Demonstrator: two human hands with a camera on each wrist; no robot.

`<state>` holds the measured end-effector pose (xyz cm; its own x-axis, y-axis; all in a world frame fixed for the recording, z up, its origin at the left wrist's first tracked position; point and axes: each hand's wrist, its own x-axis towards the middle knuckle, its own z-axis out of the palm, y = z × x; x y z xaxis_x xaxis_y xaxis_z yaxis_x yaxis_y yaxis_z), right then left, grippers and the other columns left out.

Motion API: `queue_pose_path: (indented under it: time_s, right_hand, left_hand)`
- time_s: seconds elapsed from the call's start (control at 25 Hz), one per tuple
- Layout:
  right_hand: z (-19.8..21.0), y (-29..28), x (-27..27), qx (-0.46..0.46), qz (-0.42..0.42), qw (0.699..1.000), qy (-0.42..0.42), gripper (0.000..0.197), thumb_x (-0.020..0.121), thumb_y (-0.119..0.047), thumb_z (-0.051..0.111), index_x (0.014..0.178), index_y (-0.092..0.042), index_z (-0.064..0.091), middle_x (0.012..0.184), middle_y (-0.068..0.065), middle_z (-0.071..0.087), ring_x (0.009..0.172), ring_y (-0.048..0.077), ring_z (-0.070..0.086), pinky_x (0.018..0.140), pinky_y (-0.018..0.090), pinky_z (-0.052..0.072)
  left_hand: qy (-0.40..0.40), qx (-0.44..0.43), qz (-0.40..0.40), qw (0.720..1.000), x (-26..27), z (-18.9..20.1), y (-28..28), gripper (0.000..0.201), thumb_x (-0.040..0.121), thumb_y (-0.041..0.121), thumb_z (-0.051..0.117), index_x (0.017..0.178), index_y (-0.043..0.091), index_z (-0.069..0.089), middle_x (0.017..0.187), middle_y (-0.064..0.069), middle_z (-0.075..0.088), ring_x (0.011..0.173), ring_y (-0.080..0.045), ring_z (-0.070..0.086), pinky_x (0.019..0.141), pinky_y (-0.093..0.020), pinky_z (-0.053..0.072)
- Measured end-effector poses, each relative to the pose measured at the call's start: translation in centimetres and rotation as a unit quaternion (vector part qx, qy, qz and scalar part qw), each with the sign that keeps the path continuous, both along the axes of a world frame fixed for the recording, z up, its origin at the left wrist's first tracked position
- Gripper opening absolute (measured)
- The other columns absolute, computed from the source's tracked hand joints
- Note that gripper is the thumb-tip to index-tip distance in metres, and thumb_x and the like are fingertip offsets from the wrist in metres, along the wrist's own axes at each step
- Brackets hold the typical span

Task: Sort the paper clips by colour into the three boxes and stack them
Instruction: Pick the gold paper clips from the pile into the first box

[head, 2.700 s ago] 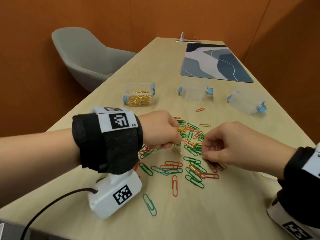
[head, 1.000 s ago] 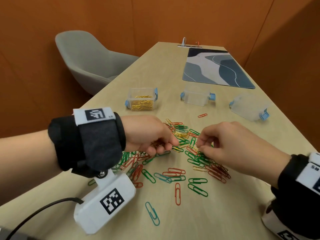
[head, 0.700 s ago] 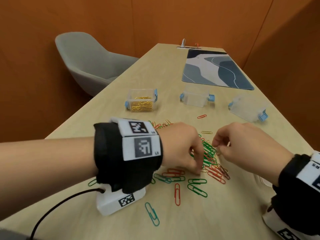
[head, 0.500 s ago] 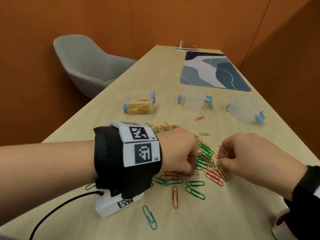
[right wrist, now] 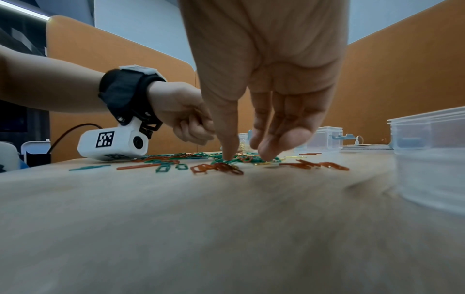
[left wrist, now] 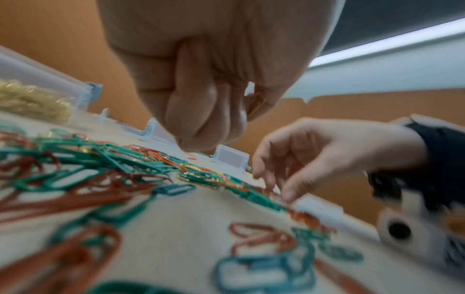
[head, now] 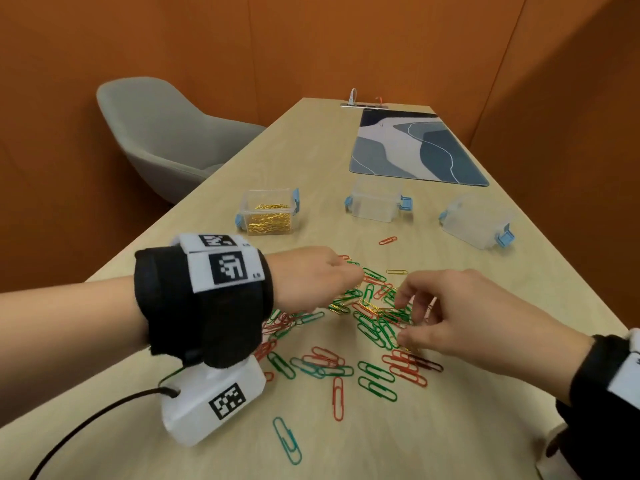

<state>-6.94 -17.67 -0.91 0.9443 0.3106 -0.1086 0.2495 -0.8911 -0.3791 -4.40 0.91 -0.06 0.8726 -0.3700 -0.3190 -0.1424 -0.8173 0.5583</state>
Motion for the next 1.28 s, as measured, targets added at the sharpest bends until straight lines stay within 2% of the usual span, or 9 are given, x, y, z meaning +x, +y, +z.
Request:
queue_pose_path:
  time_s: [0.16,0.32,0.44,0.56,0.72,0.88,1.0,1.12,1.28]
  right_hand:
    - [0.0,0.7,-0.2,-0.001,0.082,0.996,0.023,0.012,0.083,-0.024,0.065,0.090,-0.033,0.069,0.088,-0.014,0.064,0.076,0.002,0.058,0.067,0.010,0.043]
    - [0.5,0.9,0.2,0.030,0.057,0.998,-0.022,0.023,0.088,-0.014,0.055,0.094,-0.031,0.070,0.093,-0.016,0.065,0.082,0.003,0.057,0.066,0.009,0.041]
    - [0.2,-0.2,1.0,-0.025,-0.031,0.998,-0.052,0.025,0.088,-0.012,0.052,0.098,-0.026,0.069,0.093,-0.010,0.063,0.084,0.008,0.057,0.070,0.015,0.040]
    - [-0.1,-0.7,1.0,-0.051,-0.057,0.997,-0.022,0.013,0.084,-0.019,0.061,0.093,-0.024,0.068,0.092,-0.005,0.065,0.083,0.013,0.060,0.071,0.019,0.045]
    - [0.0,-0.3,1.1,-0.015,-0.043,0.999,0.020,0.011,0.075,-0.024,0.075,0.084,-0.024,0.071,0.076,-0.013,0.062,0.070,0.003,0.058,0.060,0.011,0.043]
    - [0.0,-0.3,1.4,0.009,-0.032,0.998,0.045,0.009,0.073,-0.017,0.075,0.078,-0.024,0.072,0.070,-0.011,0.067,0.068,0.002,0.063,0.069,0.018,0.053]
    - [0.0,-0.6,2.1,-0.004,-0.061,0.998,0.002,0.011,0.081,-0.018,0.066,0.089,-0.024,0.072,0.082,-0.009,0.067,0.074,0.006,0.061,0.071,0.020,0.052]
    - [0.0,-0.2,3.1,-0.062,-0.048,0.996,-0.049,0.025,0.090,-0.023,0.055,0.114,-0.026,0.063,0.109,-0.005,0.063,0.097,0.011,0.057,0.083,0.022,0.045]
    - [-0.3,0.5,3.6,-0.089,0.010,0.996,0.003,0.035,0.086,-0.034,0.062,0.120,-0.028,0.059,0.115,-0.005,0.057,0.103,0.011,0.053,0.087,0.022,0.045]
  left_hand:
    - [0.095,-0.127,0.073,0.985,1.2,0.1,0.5,0.037,0.096,0.022,0.043,0.060,0.017,0.037,0.045,0.005,0.035,0.036,-0.008,0.026,0.034,-0.012,0.020]
    - [0.119,-0.160,0.099,0.975,1.5,-0.1,0.5,0.017,0.096,0.013,0.045,0.079,0.009,0.046,0.061,-0.003,0.053,0.044,-0.011,0.040,0.032,-0.015,0.030]
    - [-0.010,-0.029,0.027,0.999,1.3,-0.5,-0.4,0.017,0.096,0.017,0.043,0.093,0.014,0.059,0.063,0.009,0.048,0.052,-0.004,0.040,0.044,-0.009,0.031]
    - [-0.148,0.086,-0.082,0.982,1.2,-0.2,-1.6,0.016,0.091,0.029,0.055,0.099,0.022,0.068,0.064,0.014,0.046,0.059,-0.003,0.043,0.053,-0.010,0.029]
    - [-0.174,0.133,-0.126,0.968,1.9,-0.3,-2.3,0.017,0.086,0.027,0.063,0.099,0.019,0.071,0.068,0.015,0.047,0.065,-0.007,0.043,0.055,-0.013,0.031]
    - [-0.171,0.180,-0.131,0.960,2.0,-1.0,-2.0,0.021,0.093,0.028,0.050,0.104,0.016,0.063,0.084,0.005,0.051,0.078,-0.011,0.046,0.068,-0.020,0.034]
    - [-0.163,0.142,-0.071,0.974,1.8,-1.3,-1.7,0.019,0.096,0.027,0.035,0.089,0.015,0.048,0.074,0.003,0.048,0.064,-0.013,0.043,0.060,-0.026,0.031]
    - [-0.205,0.121,-0.039,0.970,2.3,-1.2,-1.7,0.034,0.098,0.027,0.031,0.065,0.018,0.037,0.063,0.002,0.041,0.056,-0.008,0.036,0.057,-0.028,0.026]
    - [-0.217,0.105,-0.018,0.970,3.0,-1.1,-1.5,0.032,0.096,0.025,0.039,0.065,0.017,0.036,0.063,0.001,0.041,0.056,-0.010,0.037,0.053,-0.028,0.029]
